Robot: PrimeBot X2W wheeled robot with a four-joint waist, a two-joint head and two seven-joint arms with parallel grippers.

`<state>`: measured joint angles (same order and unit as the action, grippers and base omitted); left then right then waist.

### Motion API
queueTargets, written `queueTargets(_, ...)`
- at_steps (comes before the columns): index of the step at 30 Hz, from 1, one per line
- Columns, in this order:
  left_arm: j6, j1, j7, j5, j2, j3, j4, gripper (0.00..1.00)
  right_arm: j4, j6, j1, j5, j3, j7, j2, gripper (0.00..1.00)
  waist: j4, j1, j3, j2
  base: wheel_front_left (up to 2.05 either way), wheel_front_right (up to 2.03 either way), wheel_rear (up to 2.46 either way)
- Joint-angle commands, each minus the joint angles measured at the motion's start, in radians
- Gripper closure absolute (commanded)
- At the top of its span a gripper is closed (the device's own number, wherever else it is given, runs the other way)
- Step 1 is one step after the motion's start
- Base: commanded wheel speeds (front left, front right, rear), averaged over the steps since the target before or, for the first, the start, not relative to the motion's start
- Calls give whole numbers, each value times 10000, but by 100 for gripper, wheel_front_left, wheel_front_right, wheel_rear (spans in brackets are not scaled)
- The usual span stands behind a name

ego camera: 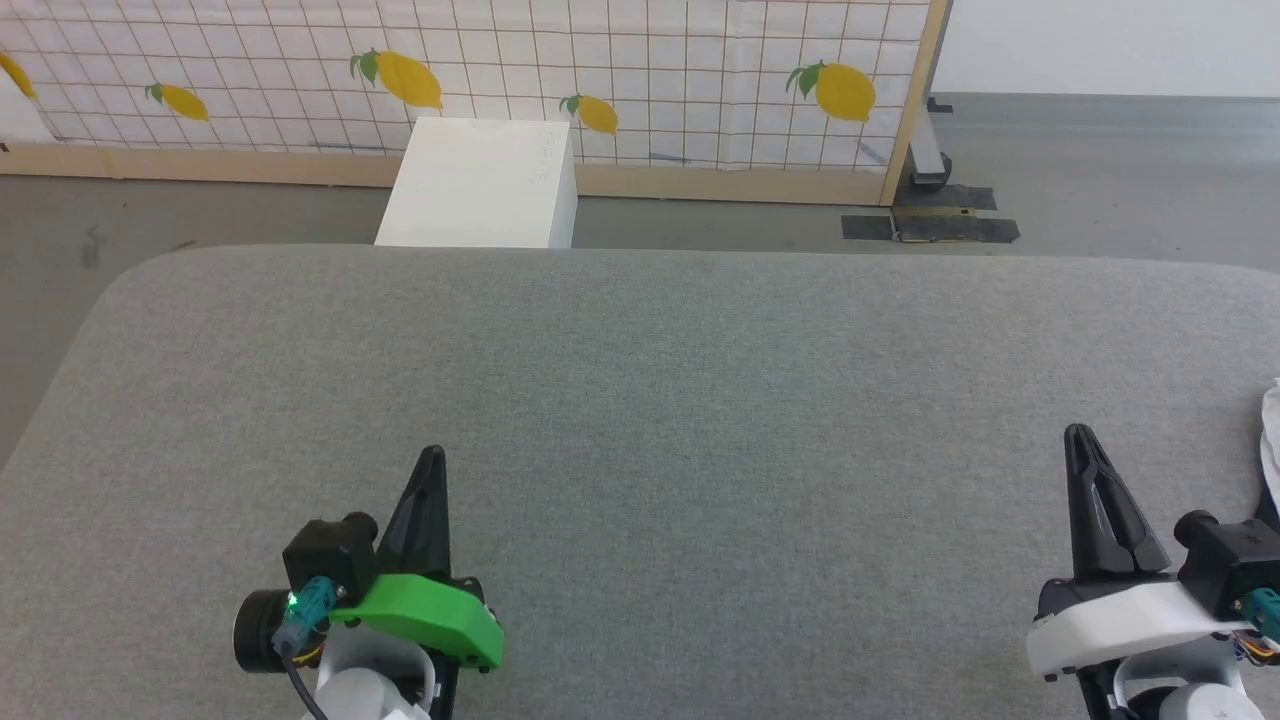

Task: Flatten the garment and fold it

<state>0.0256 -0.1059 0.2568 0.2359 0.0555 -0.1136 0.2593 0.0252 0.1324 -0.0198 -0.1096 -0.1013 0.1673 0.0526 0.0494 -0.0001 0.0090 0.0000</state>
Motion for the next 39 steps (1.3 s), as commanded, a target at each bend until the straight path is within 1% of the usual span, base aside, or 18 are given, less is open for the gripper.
queueTargets(1, -2, 8, -19, -17, 0, 6, -19, 100, -2, 0, 1, 8, 5, -12, 0, 100, -3, 1, -1, 0, 0, 0, 0)
queueTargets(39, -83, 344, -835, -767, -17, 368, -844, 100, -82, -6, 64, 356, 328, -544, -8, 100, -161, 1, -29, 0, 0, 0, 0)
